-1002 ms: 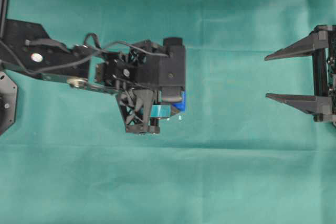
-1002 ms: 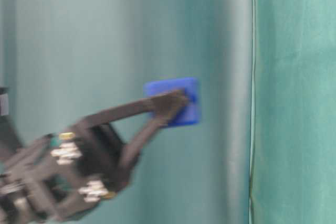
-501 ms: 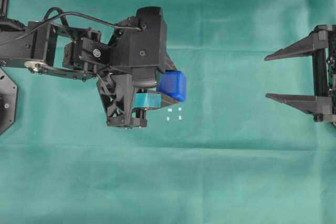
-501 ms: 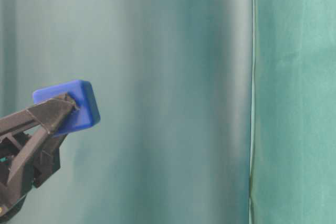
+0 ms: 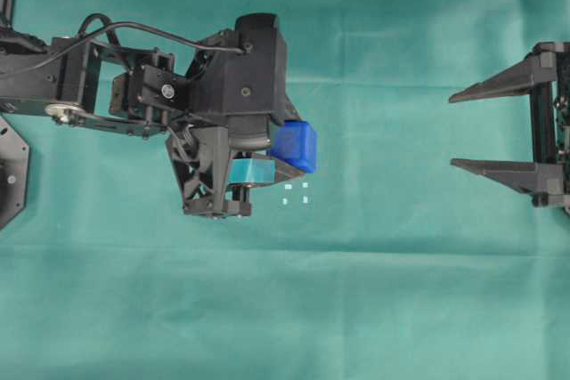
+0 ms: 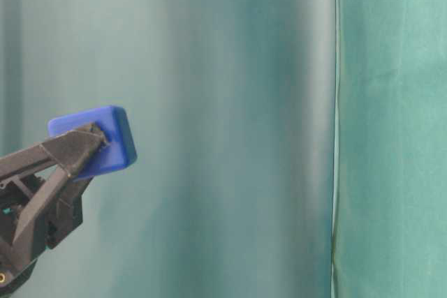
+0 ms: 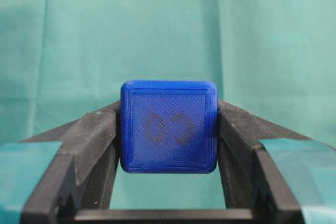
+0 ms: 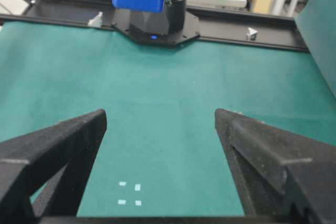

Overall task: Handover the blue block to the right arm after grasping it with the left arm, then place it in the designated position.
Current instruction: 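Lift the blue cube with the left gripper and raise it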

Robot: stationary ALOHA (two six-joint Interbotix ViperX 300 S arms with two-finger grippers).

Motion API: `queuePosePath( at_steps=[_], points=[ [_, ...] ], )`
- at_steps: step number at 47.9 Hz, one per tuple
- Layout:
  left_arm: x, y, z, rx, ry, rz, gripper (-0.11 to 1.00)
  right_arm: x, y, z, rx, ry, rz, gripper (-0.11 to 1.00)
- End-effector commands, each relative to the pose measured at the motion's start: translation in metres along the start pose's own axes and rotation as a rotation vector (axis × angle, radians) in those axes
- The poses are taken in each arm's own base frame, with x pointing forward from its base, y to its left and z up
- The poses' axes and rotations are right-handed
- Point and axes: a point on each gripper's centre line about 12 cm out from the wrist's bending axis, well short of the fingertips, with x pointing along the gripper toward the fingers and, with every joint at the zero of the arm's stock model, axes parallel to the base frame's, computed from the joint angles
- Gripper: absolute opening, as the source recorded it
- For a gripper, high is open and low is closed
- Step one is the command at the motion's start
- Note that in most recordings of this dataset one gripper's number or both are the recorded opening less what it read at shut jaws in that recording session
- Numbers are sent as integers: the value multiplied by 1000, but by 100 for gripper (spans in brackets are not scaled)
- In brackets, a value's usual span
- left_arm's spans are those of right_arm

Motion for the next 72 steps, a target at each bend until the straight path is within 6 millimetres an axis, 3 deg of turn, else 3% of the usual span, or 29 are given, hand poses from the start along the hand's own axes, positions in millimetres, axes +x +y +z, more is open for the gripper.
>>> queuePosePath(
  at_steps=[1, 56, 72],
  points=[
    [-16, -2, 12, 5, -54, -2, 47, 2, 0, 11, -3, -31, 0, 94],
    [-16, -2, 12, 6, -61, -2, 47, 2, 0, 11, -5, -29, 0, 94],
    [-34, -2, 6, 5, -242, -4, 46, 2, 0, 11, -14, -31, 2, 94]
  ],
)
